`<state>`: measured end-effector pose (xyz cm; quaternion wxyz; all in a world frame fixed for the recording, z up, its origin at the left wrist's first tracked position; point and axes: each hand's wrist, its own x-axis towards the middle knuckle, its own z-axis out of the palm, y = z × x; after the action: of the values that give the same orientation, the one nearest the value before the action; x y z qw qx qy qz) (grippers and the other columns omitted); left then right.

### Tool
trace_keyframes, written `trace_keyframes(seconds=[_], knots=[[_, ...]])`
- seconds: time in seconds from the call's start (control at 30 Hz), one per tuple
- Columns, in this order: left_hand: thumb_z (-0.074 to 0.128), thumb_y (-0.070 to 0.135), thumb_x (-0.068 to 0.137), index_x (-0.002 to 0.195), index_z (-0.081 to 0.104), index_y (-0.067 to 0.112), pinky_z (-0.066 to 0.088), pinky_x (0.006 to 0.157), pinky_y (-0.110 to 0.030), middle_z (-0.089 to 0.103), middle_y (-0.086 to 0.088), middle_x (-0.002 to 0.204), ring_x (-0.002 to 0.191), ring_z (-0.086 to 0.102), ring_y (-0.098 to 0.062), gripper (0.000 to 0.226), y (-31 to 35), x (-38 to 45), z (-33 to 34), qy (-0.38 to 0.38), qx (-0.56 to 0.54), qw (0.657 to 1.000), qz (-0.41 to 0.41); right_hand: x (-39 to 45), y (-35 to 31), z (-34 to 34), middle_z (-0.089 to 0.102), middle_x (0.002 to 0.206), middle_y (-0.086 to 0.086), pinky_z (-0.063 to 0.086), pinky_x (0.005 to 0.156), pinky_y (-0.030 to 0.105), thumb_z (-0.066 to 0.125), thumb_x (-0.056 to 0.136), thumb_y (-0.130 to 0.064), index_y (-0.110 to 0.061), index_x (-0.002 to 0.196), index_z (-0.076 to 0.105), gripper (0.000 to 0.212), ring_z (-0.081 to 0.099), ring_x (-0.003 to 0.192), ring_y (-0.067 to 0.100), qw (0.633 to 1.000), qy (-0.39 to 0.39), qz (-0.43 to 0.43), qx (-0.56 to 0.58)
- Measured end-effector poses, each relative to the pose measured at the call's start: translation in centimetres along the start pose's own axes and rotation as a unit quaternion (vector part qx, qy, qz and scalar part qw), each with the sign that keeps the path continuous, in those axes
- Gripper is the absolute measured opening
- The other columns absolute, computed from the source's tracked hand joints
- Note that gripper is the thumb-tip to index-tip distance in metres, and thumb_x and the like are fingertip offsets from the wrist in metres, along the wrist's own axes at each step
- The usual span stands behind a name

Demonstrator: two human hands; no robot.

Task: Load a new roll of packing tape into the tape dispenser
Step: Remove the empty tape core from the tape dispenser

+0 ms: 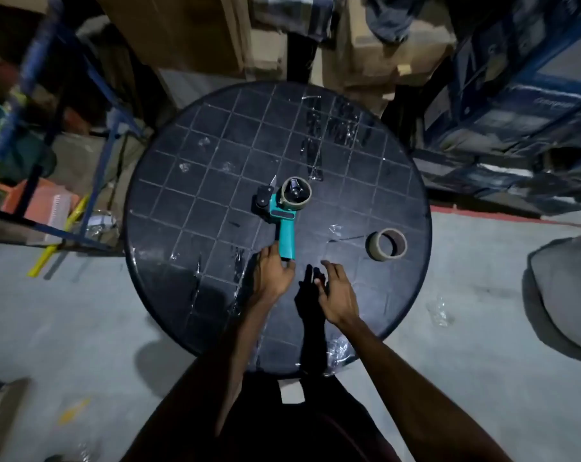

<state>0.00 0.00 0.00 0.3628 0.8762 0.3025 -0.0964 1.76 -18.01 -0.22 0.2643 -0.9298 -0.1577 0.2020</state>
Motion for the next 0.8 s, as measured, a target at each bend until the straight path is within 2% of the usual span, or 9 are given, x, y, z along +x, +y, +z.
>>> trace_keyframes(seconds=[0.13,0.3,0.47,0.8], knots=[[0.070,0.035,0.081,0.137,0.044,0.009,0.049,0.085,-0.043,0.057,-0.019,0.125,0.111,0.057,-0.039,0.067,1.4,2.8,0.6,-0.020,0.024,0.998,-0.046,0.7,-0.3,0.9,0.048,0.135,0.006,0.055,0.089,0.041,0.054,0.099,-0.026,-0.013,0.143,0.047,0.047,0.061,0.107,0.030,0.999,-0.017,0.042,0.005],[0.073,0.037,0.080,0.138,0.040,0.010,0.052,0.085,-0.044,0.058,-0.016,0.126,0.110,0.061,-0.038,0.072,1.2,5.0,1.8,-0.037,0.029,0.997,-0.068,0.9,-0.4,1.8,0.051,0.128,0.007,0.055,0.087,0.043,0.055,0.095,-0.022,-0.013,0.139,0.050,0.045,0.062,0.102,0.033,0.998,-0.026,0.055,0.011],[0.075,0.030,0.079,0.138,0.041,0.011,0.054,0.085,-0.044,0.061,-0.016,0.124,0.105,0.063,-0.038,0.070,-0.3,4.3,1.1,-0.054,0.045,0.996,-0.060,0.8,-0.8,1.9,0.053,0.127,0.009,0.054,0.088,0.043,0.055,0.096,-0.022,-0.014,0.137,0.050,0.042,0.061,0.103,0.032,0.998,-0.031,0.047,0.007],[0.070,0.015,0.079,0.146,0.033,0.018,0.055,0.089,-0.050,0.058,-0.013,0.129,0.109,0.062,-0.035,0.076,-5.9,-1.9,-0.8,-0.125,0.107,0.986,-0.007,-1.2,-0.8,1.0,0.051,0.136,0.007,0.053,0.093,0.039,0.059,0.097,-0.023,-0.017,0.142,0.047,0.048,0.061,0.108,0.030,0.997,-0.054,0.055,-0.019]])
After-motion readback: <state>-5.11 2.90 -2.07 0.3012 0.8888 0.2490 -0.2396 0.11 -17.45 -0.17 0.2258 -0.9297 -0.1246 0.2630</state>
